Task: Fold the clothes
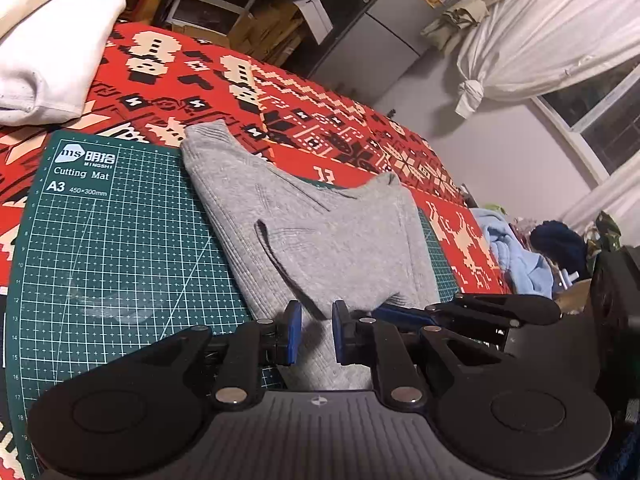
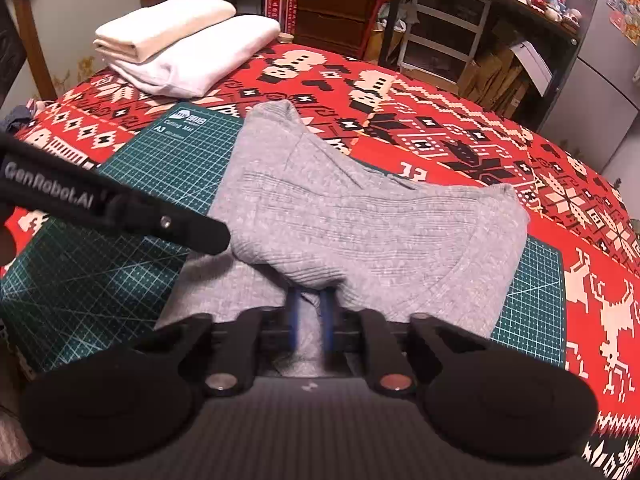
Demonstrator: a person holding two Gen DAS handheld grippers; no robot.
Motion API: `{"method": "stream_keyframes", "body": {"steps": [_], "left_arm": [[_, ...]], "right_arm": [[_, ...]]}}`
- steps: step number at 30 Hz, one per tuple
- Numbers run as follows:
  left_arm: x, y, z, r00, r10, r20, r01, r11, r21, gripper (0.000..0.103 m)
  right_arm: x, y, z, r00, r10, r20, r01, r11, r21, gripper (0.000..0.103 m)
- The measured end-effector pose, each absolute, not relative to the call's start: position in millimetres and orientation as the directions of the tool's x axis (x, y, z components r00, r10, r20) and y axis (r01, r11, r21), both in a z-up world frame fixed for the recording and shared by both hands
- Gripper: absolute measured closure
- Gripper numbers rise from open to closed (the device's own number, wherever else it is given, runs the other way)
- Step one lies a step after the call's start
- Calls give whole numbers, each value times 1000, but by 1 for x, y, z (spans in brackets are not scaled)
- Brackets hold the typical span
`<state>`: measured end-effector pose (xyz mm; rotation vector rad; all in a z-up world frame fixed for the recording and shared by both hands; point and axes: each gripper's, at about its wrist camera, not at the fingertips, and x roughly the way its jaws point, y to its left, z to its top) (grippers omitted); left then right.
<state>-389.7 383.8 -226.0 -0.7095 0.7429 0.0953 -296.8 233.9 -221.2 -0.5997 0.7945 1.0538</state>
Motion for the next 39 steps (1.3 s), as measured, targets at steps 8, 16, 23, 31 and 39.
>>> {"method": "stream_keyframes", "body": {"steps": [8, 16, 23, 31, 39], "left_arm": [[-391, 382, -222, 750, -156, -642, -312, 774, -552, 89], [-393, 375, -218, 751, -167, -639, -286, 790, -543, 89], [-401, 389, -218, 771, -158, -617, -319, 742, -589, 89], [-398, 390, -222, 763, -163, -626, -325, 740, -589, 89], [-396, 388, -222, 761, -170, -627, -319, 744, -588, 86]], "right_arm": [[-312, 219, -187, 213, 553, -806, -936, 353, -5, 102], [-308, 220, -178, 83, 589, -804, -904, 385, 189, 102], [-293, 221, -180, -12, 621, -784, -833, 428, 352, 101], [-296, 202, -175, 116, 593, -797, -874, 443, 202, 83], [-327, 214, -203, 237, 528, -815, -924, 381, -21, 74]]}}
